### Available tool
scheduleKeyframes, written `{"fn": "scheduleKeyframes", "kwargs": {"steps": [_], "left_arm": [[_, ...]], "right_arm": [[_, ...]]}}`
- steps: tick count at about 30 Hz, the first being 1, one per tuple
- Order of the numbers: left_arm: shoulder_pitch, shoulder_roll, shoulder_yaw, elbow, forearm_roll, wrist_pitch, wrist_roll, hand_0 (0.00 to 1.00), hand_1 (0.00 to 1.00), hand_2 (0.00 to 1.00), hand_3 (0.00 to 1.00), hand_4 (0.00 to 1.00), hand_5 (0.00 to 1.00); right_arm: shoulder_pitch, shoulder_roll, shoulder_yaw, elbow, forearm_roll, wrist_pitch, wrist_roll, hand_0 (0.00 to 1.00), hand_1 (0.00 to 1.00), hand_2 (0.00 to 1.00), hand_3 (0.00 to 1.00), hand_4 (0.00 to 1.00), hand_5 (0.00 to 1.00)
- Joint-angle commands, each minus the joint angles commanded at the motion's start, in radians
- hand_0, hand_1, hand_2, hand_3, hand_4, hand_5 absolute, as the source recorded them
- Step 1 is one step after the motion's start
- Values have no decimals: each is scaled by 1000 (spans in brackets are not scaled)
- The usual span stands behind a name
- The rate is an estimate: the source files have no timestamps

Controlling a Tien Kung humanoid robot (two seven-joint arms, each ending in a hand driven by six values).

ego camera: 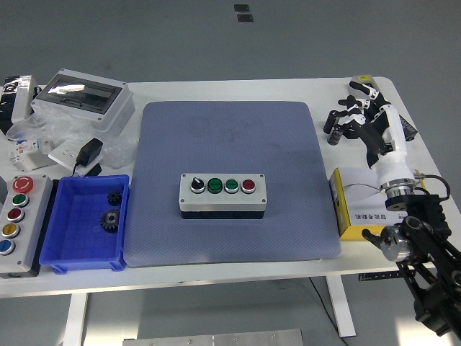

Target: Pick up the button,place it on the desk,press the button,press the button

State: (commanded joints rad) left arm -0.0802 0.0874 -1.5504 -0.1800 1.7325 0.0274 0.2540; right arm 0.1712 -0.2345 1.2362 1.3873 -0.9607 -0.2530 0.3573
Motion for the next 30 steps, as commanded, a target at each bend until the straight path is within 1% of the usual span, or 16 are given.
{"fn": "scheduleKeyframes", "kwargs": {"steps": [4, 5, 10, 11, 16, 17, 22, 24, 30], "left_arm": [[-2, 7, 1, 0, 0, 0, -2, 616, 510, 521, 591, 628, 145], [-2, 8, 1, 0, 0, -1, -1, 616, 511, 520, 592, 628, 145], [0, 19, 1, 0, 4, -2, 0, 616, 511, 520, 592, 628, 145], [0, 21, 1, 0, 4, -2, -1, 616, 510, 521, 592, 628, 147], [3, 28, 0, 0, 3, -1, -3, 616, 510, 521, 592, 628, 147], [4, 28, -1, 0, 3, 0, -3, 617, 513, 522, 593, 626, 151], [8, 30, 0, 0, -4, 1, -3, 617, 513, 522, 593, 626, 151], [8, 32, 2, 0, -9, 2, -3, 617, 514, 522, 593, 626, 154], [7, 34, 15, 0, -39, 4, -10, 617, 514, 526, 594, 627, 165]], "right_arm": [[-14, -4, 3, 14, 1, 6, 2, 511, 613, 628, 654, 648, 422], [-15, -5, 3, 17, 1, 7, 3, 718, 705, 728, 684, 727, 563], [-16, -3, 8, 26, -2, 7, 6, 718, 705, 728, 684, 727, 563], [-16, -3, 9, 27, -3, 7, 6, 766, 736, 753, 703, 771, 630], [-22, -3, 22, 33, -5, 6, 8, 766, 736, 753, 703, 771, 630], [-23, -3, 25, 36, -6, 7, 8, 779, 744, 760, 734, 831, 732], [-26, -4, 28, 41, -3, 10, 3, 779, 744, 760, 734, 831, 732], [-24, -3, 22, 39, 10, 16, -1, 776, 746, 764, 744, 842, 747], [-24, 11, 18, 40, 24, 26, -13, 775, 750, 770, 758, 849, 760]]}}
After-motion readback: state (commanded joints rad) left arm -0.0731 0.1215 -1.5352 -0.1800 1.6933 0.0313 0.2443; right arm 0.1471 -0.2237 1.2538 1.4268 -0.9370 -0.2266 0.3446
